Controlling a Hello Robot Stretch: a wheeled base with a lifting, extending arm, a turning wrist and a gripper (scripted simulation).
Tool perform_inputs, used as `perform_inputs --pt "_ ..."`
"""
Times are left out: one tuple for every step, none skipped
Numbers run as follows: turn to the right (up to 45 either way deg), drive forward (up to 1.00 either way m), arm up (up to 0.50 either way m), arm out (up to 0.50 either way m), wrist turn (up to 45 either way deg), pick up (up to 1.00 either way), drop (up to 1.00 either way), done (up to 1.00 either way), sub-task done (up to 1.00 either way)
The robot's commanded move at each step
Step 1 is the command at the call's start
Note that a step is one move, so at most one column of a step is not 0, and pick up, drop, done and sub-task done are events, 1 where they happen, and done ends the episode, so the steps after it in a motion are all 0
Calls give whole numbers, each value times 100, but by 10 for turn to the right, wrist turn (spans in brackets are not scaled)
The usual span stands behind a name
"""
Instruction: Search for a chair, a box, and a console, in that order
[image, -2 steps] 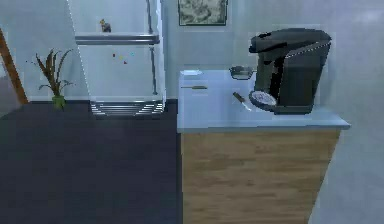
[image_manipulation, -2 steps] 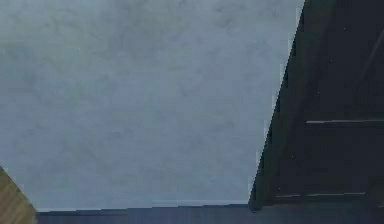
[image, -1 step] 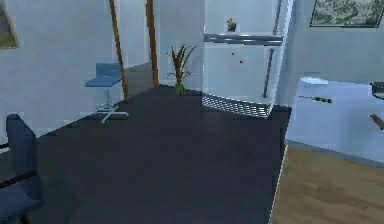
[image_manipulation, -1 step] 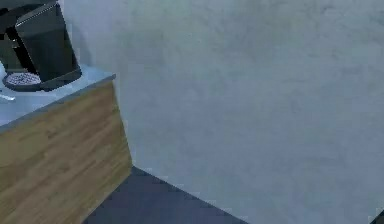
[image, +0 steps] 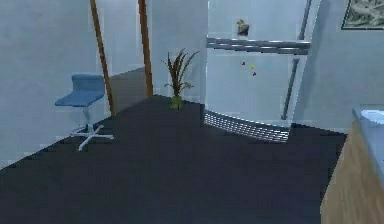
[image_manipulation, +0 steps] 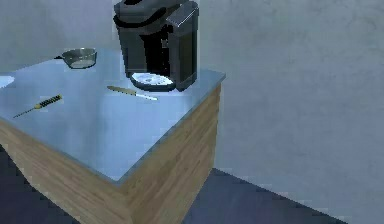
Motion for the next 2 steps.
perform_inputs --pt "-150 0 0 0 0 0 0 0 0" --pt "-30 0 0 0 0 0 0 0 0"
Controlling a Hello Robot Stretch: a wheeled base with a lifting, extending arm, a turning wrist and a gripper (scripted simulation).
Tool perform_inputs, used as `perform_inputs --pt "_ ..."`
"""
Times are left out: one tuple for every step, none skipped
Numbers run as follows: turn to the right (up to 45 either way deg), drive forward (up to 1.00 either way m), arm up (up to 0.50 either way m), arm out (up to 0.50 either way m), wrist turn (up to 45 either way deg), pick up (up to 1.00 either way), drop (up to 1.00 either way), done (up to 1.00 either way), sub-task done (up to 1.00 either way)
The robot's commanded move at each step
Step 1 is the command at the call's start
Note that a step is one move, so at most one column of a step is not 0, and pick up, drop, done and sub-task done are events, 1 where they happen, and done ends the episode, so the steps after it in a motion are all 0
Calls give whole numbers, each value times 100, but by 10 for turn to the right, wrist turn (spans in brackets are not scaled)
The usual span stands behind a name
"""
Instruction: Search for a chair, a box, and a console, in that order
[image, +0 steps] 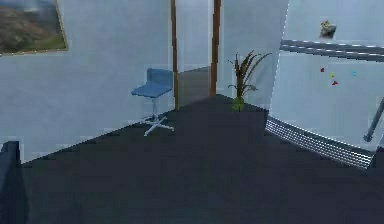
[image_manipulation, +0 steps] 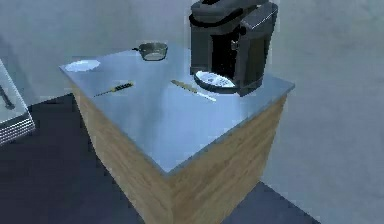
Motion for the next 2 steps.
perform_inputs --pt "0 100 0 0 0 0 0 0 0" --pt "0 100 0 0 0 0 0 0 0"
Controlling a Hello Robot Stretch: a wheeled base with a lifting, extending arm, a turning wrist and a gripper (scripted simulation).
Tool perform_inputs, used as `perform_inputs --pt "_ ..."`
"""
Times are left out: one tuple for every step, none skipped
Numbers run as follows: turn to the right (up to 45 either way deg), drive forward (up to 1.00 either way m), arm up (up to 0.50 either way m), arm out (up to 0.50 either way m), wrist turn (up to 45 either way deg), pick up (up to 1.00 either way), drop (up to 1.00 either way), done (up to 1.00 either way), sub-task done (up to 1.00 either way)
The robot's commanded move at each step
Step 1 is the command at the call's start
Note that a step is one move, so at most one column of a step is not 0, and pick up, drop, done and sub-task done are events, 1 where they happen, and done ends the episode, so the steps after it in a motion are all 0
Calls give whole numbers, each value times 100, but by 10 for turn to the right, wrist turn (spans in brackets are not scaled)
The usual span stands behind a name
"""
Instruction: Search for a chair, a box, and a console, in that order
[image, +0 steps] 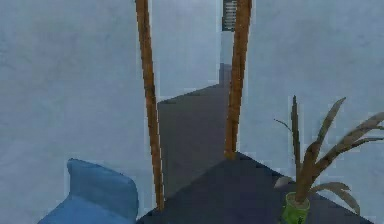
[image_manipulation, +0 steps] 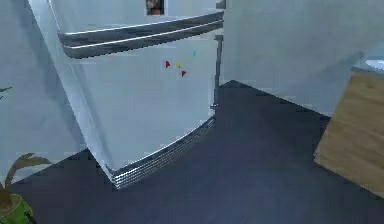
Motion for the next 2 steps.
perform_inputs --pt "0 100 0 0 0 0 0 0 0" --pt "0 90 0 0 0 0 0 0 0"
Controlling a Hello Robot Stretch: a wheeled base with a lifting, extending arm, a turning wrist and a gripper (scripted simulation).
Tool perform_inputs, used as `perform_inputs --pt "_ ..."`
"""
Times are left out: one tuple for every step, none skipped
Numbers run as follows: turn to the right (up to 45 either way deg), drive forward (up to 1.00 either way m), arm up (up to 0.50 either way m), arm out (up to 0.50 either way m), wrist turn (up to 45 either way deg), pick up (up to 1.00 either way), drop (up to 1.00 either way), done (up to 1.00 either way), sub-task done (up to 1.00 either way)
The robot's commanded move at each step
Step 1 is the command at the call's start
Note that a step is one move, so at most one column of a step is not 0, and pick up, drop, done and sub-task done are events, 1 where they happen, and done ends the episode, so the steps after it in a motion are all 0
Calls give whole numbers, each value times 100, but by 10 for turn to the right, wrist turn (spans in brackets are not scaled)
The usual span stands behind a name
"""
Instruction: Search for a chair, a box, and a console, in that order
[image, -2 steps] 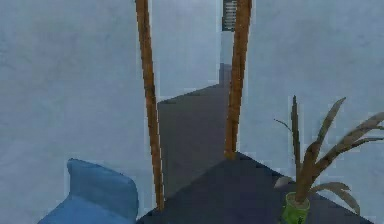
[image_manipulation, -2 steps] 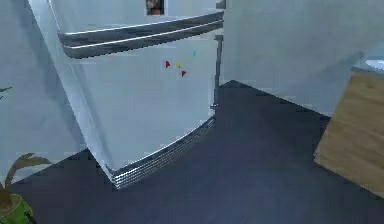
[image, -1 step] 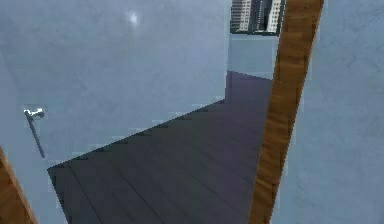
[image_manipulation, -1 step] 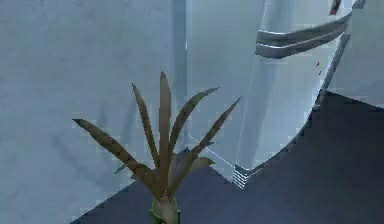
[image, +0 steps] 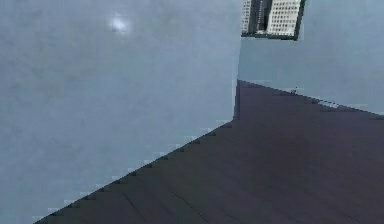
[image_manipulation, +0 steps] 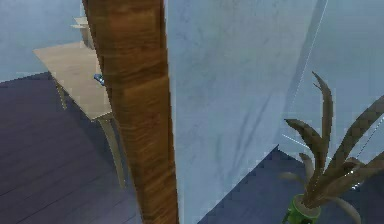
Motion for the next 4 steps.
perform_inputs --pt "150 0 0 0 0 0 0 0 0" --pt "0 100 0 0 0 0 0 0 0" --pt "30 0 0 0 0 0 0 0 0" --pt "0 100 0 0 0 0 0 0 0"
